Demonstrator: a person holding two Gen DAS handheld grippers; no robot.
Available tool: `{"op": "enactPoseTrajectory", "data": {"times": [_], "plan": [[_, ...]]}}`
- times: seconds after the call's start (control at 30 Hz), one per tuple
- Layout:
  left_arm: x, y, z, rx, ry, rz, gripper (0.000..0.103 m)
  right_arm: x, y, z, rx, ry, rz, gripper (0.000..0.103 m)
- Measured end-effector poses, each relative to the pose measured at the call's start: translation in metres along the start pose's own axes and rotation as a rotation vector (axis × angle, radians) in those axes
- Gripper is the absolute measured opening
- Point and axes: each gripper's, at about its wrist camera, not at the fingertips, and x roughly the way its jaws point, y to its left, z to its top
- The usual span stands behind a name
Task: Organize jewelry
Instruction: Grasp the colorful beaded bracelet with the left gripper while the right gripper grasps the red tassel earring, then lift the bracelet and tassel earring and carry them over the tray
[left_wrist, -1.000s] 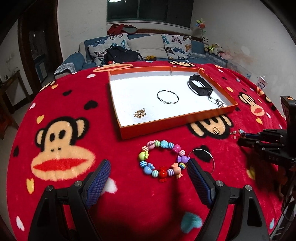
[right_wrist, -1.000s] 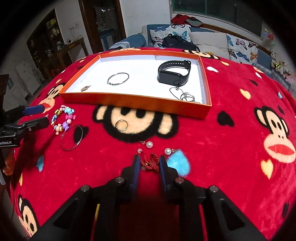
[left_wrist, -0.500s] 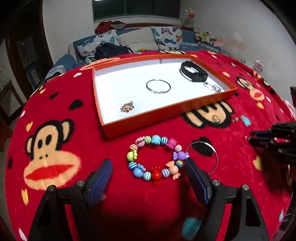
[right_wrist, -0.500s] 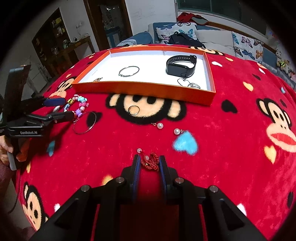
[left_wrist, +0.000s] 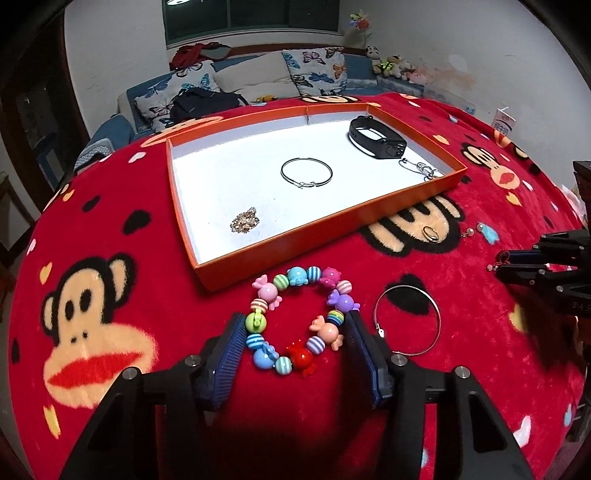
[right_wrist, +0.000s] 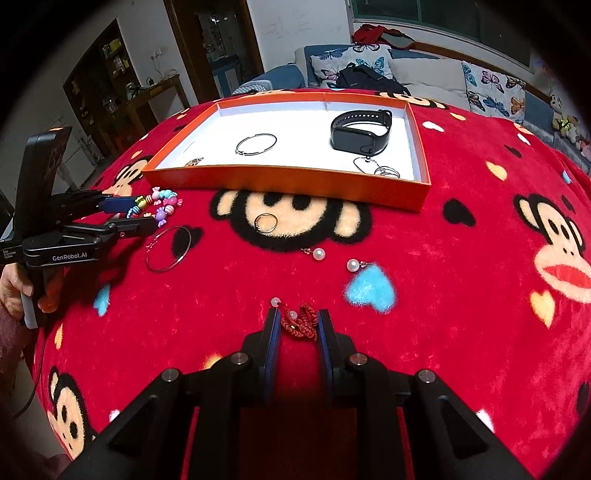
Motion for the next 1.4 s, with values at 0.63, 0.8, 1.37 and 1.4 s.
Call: {"op": "enactPoseTrajectory", "data": {"times": [0.63, 0.8, 1.37, 1.4], "plan": [[-0.027, 0.001, -0.006, -0.025, -0.065, -0.039, 0.022, -0.006, 0.001, 0.003, 0.013, -0.018, 0.022, 0.022], [-0.046, 0.003, 0.002, -0.050, -0.085, -0.068, 0.022, -0.019, 0.004, 0.016, 0.013, -0.053, 0.057, 0.022], [-0.051, 0.034, 0.111, -0.063, -0.182, -0.015, 0.022, 0.003, 0.009, 0.110, -0.052, -0.137, 0.040, 0.022], [-0.045, 0.036, 0.115, -0.064, -0.173, -0.014, 0.022, 0.008, 0.008, 0.113, -0.049, -0.128, 0.039, 0.022]]}}
